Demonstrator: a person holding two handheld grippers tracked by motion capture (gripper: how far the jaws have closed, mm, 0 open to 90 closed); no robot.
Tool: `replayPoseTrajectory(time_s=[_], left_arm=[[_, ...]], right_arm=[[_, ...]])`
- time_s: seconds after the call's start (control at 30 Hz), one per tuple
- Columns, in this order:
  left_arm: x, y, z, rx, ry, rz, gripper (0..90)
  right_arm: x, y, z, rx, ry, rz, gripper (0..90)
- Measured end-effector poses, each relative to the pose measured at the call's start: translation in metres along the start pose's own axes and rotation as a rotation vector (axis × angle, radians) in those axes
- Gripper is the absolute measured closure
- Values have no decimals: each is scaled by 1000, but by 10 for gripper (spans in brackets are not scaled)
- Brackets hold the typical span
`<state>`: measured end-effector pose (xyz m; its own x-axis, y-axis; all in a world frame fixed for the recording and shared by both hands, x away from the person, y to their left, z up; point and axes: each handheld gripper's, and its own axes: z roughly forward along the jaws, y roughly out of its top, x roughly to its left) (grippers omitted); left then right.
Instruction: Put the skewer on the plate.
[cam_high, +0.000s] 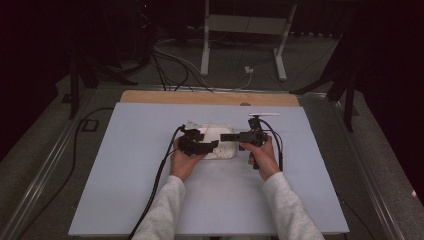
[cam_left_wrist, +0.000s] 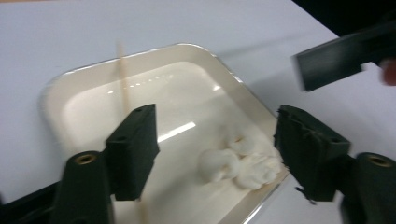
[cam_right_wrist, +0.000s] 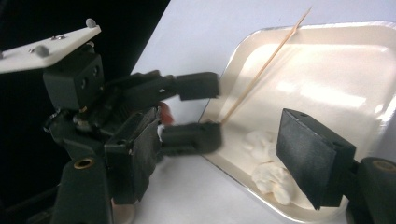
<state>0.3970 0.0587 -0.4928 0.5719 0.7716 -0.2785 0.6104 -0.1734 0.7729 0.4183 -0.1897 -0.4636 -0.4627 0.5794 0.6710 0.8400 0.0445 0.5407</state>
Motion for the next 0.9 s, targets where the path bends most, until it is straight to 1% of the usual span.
replayPoseTrajectory(time_s=[0.07, 0.13, 0.2, 0.23, 0.27, 0.3, 0.37, 0.43, 0.47, 0.5, 0.53, 0.57, 0.6, 0.67, 0.7, 0.73, 0.77, 0.8, 0.83, 0.9], left_arm=[[3, -1, -9, -11, -3, 6, 258], [4, -3, -21, -18, 5, 33, 207], [4, -6, -38, -34, 18, 66, 164], [6, -8, -50, -52, 13, 80, 147], [7, -10, -58, -59, 16, 89, 105], [8, -13, -69, -70, 32, 102, 77], [11, -20, -92, -98, 51, 126, 17], [15, -28, -115, -137, 64, 134, 15], [17, -33, -126, -154, 70, 140, 15], [19, -38, -136, -175, 76, 152, 15], [21, -44, -148, -198, 80, 155, 15], [23, -47, -154, -213, 85, 156, 15], [25, -52, -162, -227, 93, 161, 16], [28, -61, -175, -252, 110, 151, 16], [30, -65, -180, -263, 117, 147, 16], [31, -69, -185, -275, 132, 146, 16], [32, -72, -188, -282, 143, 141, 16], [34, -75, -193, -286, 158, 144, 16], [35, -77, -196, -300, 172, 146, 16], [39, -79, -202, -315, 170, 137, 16]], right_arm=[[3, -2, -6, -12, -15, -35, 275], [8, -6, -13, -32, -39, -90, 258], [12, -13, -22, -49, -67, -139, 240], [14, -18, -26, -58, -77, -171, 221], [17, -24, -33, -76, -94, -211, 191], [19, -28, -36, -87, -108, -234, 170], [25, -41, -47, -122, -146, -300, 150], [26, -55, -59, -157, -177, -354, 139], [26, -63, -65, -183, -196, -385, 135], [25, -71, -71, -205, -218, -407, 114], [24, -80, -76, -226, -244, -434, 88], [22, -91, -83, -252, -279, -467, 77], [20, -98, -86, -261, -294, -481, 70], [16, -114, -94, -274, -319, -507, 45], [14, -120, -97, -278, -340, -506, 35], [11, -125, -100, -286, -349, -505, 33], [8, -130, -103, -289, -354, -501, 27], [6, -133, -106, -297, -354, -499, 25], [2, -137, -111, -304, -352, -486, 24], [-2, -142, -117, -323, -361, -469, 23]])
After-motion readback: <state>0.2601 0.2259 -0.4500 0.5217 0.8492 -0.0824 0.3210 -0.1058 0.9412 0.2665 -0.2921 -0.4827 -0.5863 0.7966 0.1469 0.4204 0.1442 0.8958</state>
